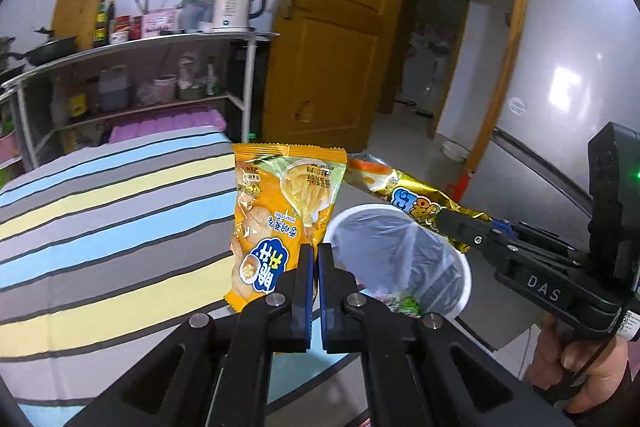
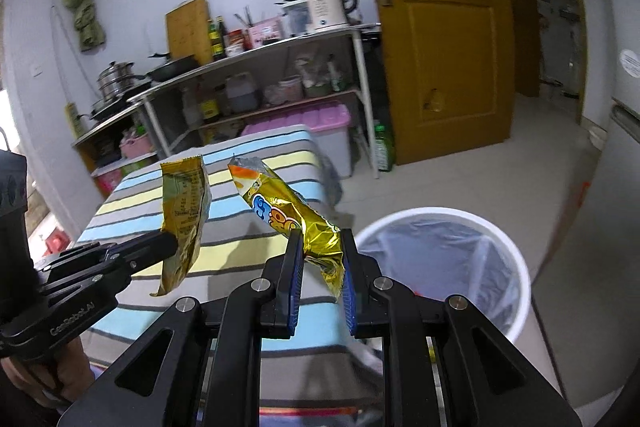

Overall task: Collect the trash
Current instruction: 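Carry the orange chip bag and gold wrapper over the bin with both tools, then open both grippers to drop the bag and wrapper into the bin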

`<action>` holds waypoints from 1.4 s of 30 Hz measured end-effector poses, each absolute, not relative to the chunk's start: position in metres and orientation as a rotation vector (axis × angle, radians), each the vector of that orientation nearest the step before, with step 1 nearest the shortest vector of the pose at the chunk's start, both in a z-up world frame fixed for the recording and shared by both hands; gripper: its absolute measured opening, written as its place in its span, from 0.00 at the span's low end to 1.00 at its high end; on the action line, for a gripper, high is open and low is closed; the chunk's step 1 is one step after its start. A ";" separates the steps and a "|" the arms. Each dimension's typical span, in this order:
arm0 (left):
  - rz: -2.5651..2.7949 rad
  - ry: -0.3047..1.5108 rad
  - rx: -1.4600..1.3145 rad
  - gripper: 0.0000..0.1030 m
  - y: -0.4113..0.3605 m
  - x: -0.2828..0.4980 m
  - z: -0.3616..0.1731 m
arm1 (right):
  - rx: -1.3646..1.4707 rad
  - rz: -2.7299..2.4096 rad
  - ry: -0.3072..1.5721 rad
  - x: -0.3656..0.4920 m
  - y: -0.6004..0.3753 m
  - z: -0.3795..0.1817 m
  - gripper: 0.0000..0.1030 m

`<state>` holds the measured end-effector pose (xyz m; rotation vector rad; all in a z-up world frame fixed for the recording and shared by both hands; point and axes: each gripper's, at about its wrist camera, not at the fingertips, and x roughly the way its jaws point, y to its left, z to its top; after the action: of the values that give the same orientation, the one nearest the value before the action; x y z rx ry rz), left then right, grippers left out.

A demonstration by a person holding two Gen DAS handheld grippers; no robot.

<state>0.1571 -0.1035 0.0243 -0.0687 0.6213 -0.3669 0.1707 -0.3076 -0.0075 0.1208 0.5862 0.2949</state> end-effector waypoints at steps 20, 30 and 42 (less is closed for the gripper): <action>-0.622 0.730 -0.031 0.03 -0.205 0.213 -0.021 | 0.193 0.096 0.707 0.188 -0.387 -0.054 0.17; -0.627 0.741 -0.024 0.11 -0.214 0.215 -0.032 | 0.204 0.072 0.768 0.197 -0.395 -0.070 0.32; -0.598 0.710 -0.029 0.16 -0.201 0.203 -0.025 | 0.182 0.083 0.725 0.184 -0.386 -0.056 0.42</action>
<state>0.2033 -0.2015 -0.0253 -0.0292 0.7104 -0.5976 0.1837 -0.3859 -0.0558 0.1823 0.7251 0.0827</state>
